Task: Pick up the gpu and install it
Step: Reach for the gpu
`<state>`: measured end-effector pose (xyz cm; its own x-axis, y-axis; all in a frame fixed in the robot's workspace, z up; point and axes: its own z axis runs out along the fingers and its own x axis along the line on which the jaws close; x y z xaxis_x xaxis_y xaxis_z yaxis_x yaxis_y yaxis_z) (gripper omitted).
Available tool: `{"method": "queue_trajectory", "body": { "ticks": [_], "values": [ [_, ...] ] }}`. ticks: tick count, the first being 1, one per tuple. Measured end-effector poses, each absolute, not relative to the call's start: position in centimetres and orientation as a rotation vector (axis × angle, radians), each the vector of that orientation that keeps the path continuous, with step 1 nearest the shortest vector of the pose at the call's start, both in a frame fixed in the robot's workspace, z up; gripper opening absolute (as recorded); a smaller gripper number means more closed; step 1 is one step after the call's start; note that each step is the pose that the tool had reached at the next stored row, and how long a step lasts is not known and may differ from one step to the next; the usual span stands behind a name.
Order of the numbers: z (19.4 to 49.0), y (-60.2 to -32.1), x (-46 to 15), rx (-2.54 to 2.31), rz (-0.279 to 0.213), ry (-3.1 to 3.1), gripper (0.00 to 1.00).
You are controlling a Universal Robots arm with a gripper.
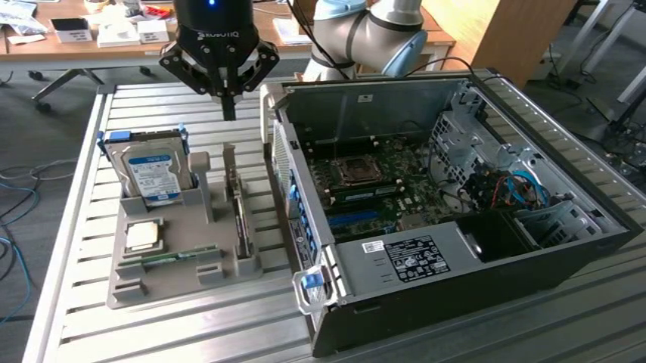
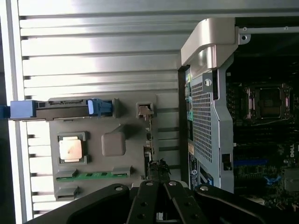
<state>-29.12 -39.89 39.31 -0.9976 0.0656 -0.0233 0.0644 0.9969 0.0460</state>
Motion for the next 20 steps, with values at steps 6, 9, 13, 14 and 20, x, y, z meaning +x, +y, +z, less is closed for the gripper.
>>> {"method": "queue_trajectory", "body": {
  "ticks": [6,9,13,14,20],
  "values": [
    [39.3,-39.9,-29.2,0.101,0.070,3.115,0.11],
    [39.3,-40.2,-29.2,0.101,0.071,3.115,0.11],
    [39.3,-40.9,-29.3,0.100,0.070,3.115,0.11],
    [39.3,-41.2,-29.3,0.101,0.071,3.114,0.11],
    [39.3,-42.6,-29.6,0.100,0.071,3.115,0.11]
  ]
}}
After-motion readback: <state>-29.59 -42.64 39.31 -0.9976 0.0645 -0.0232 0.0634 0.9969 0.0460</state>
